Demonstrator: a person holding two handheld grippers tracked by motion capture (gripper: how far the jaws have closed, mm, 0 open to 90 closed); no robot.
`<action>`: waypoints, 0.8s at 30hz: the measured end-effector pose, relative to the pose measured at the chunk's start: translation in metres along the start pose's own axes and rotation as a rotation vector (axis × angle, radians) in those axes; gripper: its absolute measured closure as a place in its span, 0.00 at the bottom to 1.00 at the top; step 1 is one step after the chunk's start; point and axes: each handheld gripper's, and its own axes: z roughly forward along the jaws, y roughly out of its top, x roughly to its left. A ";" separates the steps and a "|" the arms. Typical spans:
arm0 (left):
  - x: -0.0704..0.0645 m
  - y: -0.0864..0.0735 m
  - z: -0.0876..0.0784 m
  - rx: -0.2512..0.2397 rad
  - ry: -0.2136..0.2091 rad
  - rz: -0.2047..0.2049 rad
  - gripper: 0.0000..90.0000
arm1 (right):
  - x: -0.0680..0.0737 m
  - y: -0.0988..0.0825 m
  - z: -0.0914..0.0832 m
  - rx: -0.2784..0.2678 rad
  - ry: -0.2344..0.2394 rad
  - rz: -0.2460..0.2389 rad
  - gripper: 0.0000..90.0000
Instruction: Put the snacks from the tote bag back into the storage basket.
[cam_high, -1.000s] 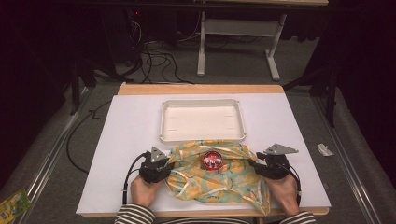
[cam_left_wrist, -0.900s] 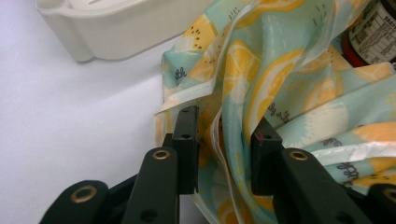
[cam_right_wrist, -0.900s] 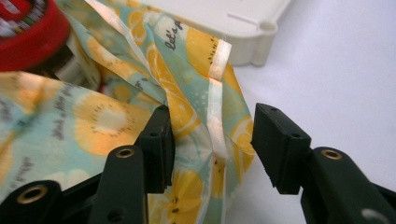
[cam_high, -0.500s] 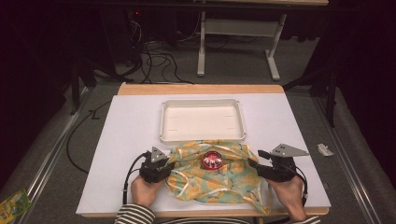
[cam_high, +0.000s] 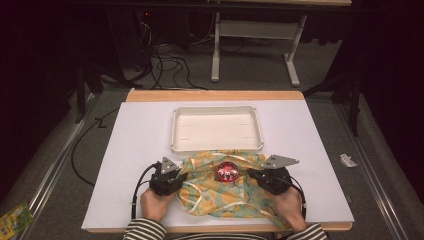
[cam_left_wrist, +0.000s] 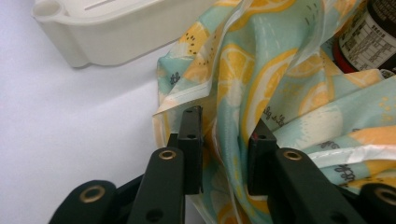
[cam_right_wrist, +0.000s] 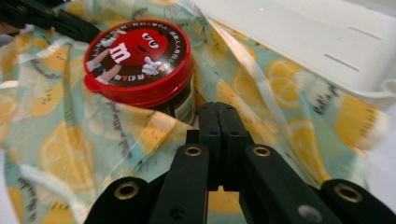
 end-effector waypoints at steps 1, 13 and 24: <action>0.000 0.000 0.000 -0.002 -0.001 0.001 0.83 | 0.001 0.001 0.005 0.011 -0.002 -0.001 1.00; 0.001 0.000 -0.002 -0.011 -0.025 0.004 0.93 | -0.011 -0.002 0.033 0.133 -0.059 0.031 1.00; 0.007 0.000 -0.006 -0.019 -0.030 -0.012 0.94 | -0.039 -0.026 0.020 0.169 -0.146 0.113 1.00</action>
